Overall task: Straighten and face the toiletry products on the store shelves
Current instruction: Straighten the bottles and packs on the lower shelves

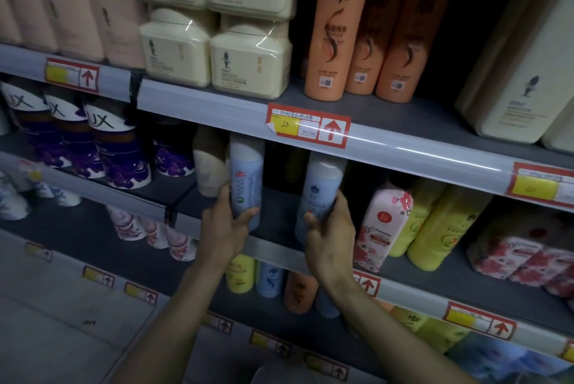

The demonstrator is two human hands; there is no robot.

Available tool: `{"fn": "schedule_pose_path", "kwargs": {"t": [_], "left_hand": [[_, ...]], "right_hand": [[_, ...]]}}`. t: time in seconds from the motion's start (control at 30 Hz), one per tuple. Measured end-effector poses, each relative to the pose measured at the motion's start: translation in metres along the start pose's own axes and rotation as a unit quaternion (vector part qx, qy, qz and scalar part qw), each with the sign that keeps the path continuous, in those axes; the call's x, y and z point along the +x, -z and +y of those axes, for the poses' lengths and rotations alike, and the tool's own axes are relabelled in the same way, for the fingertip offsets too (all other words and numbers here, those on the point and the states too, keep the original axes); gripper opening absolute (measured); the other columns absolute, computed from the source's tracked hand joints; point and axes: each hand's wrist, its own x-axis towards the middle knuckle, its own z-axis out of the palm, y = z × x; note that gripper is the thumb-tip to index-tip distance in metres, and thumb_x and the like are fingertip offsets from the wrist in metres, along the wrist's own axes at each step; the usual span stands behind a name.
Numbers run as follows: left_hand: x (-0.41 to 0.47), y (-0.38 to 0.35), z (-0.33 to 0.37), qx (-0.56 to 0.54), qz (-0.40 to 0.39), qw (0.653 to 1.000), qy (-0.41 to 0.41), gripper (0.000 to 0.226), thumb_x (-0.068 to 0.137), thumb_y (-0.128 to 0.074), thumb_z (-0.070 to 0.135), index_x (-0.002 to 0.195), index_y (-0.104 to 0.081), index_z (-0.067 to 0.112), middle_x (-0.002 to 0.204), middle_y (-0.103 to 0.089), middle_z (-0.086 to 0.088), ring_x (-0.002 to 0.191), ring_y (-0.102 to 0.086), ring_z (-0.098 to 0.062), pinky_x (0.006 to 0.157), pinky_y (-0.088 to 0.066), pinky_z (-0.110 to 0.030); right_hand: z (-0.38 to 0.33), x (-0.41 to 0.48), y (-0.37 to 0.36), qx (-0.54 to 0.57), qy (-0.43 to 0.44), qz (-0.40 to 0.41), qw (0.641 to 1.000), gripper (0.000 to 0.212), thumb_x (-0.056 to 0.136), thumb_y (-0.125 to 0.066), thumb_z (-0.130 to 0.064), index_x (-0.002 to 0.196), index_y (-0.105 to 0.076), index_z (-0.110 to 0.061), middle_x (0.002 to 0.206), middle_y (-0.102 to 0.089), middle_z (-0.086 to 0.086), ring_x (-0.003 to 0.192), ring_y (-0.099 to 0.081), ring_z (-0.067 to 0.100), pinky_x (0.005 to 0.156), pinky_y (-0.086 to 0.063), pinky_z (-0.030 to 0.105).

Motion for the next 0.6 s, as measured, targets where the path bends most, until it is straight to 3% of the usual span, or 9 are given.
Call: {"fn": "schedule_pose_path", "kwargs": {"t": [0.13, 0.23, 0.3, 0.4, 0.47, 0.53, 0.6], "left_hand": [[0.004, -0.004, -0.001, -0.014, -0.020, 1.000, 0.005, 0.059, 0.087, -0.078, 0.028, 0.138, -0.048, 0.025, 0.123, -0.069, 0.002, 0.105, -0.065, -0.011, 0.084, -0.051, -0.026], [0.000, -0.017, 0.004, -0.025, -0.047, 0.999, -0.007, 0.058, 0.086, -0.078, 0.031, 0.135, -0.048, 0.031, 0.123, -0.069, 0.004, 0.108, -0.067, -0.012, 0.090, -0.059, -0.036], [-0.003, -0.029, 0.012, -0.034, -0.072, 0.997, -0.014, 0.059, 0.086, -0.078, 0.030, 0.136, -0.048, 0.033, 0.123, -0.068, 0.007, 0.109, -0.067, -0.009, 0.092, -0.059, -0.037], [-0.005, -0.046, 0.027, -0.055, -0.116, 0.992, -0.022, 0.062, 0.088, -0.076, 0.024, 0.142, -0.045, 0.032, 0.126, -0.067, 0.010, 0.115, -0.065, -0.006, 0.098, -0.056, -0.035], [-0.004, -0.057, 0.034, -0.054, -0.137, 0.988, -0.037, 0.063, 0.091, -0.073, 0.022, 0.145, -0.042, 0.028, 0.128, -0.066, 0.009, 0.118, -0.063, -0.008, 0.099, -0.053, -0.030], [-0.003, -0.062, 0.037, -0.062, -0.162, 0.984, -0.040, 0.067, 0.092, -0.072, 0.025, 0.149, -0.039, 0.029, 0.131, -0.065, 0.010, 0.120, -0.061, -0.006, 0.103, -0.052, -0.032], [-0.002, -0.062, 0.037, -0.092, -0.191, 0.977, -0.028, 0.078, 0.087, -0.076, 0.036, 0.152, -0.034, 0.034, 0.137, -0.061, 0.015, 0.124, -0.059, -0.002, 0.107, -0.050, -0.039]], "right_hand": [[0.016, 0.013, -0.002, -0.020, 0.001, 0.048, 0.999, 0.043, 0.093, -0.063, -0.011, 0.134, -0.049, -0.016, 0.125, -0.063, 0.006, 0.112, -0.062, 0.025, 0.095, -0.053, 0.047], [0.020, 0.016, -0.002, -0.022, -0.006, 0.059, 0.998, 0.032, 0.093, -0.058, -0.005, 0.121, -0.049, -0.016, 0.109, -0.062, 0.007, 0.097, -0.063, 0.025, 0.083, -0.053, 0.040], [0.020, 0.016, -0.001, -0.024, -0.007, 0.056, 0.998, 0.034, 0.093, -0.056, -0.001, 0.123, -0.047, -0.016, 0.110, -0.062, 0.006, 0.099, -0.064, 0.025, 0.082, -0.051, 0.033], [0.016, 0.006, 0.004, 0.024, -0.026, 0.006, 0.999, 0.060, 0.097, -0.055, 0.002, 0.151, -0.035, -0.014, 0.136, -0.057, 0.000, 0.127, -0.056, 0.016, 0.100, -0.046, 0.021], [0.016, -0.014, 0.015, 0.047, -0.027, -0.054, 0.997, 0.074, 0.099, -0.058, -0.003, 0.163, -0.021, -0.017, 0.155, -0.046, -0.006, 0.143, -0.042, 0.007, 0.117, -0.036, 0.023], [0.024, -0.042, 0.035, 0.023, -0.012, -0.089, 0.996, 0.064, 0.100, -0.062, -0.011, 0.157, -0.040, -0.029, 0.151, -0.052, -0.017, 0.141, -0.044, -0.002, 0.118, -0.038, 0.026], [0.031, -0.064, 0.067, 0.009, -0.004, -0.031, 0.999, 0.042, 0.097, -0.069, -0.014, 0.128, -0.065, -0.042, 0.122, -0.068, -0.029, 0.119, -0.060, -0.009, 0.102, -0.049, 0.018]]}}
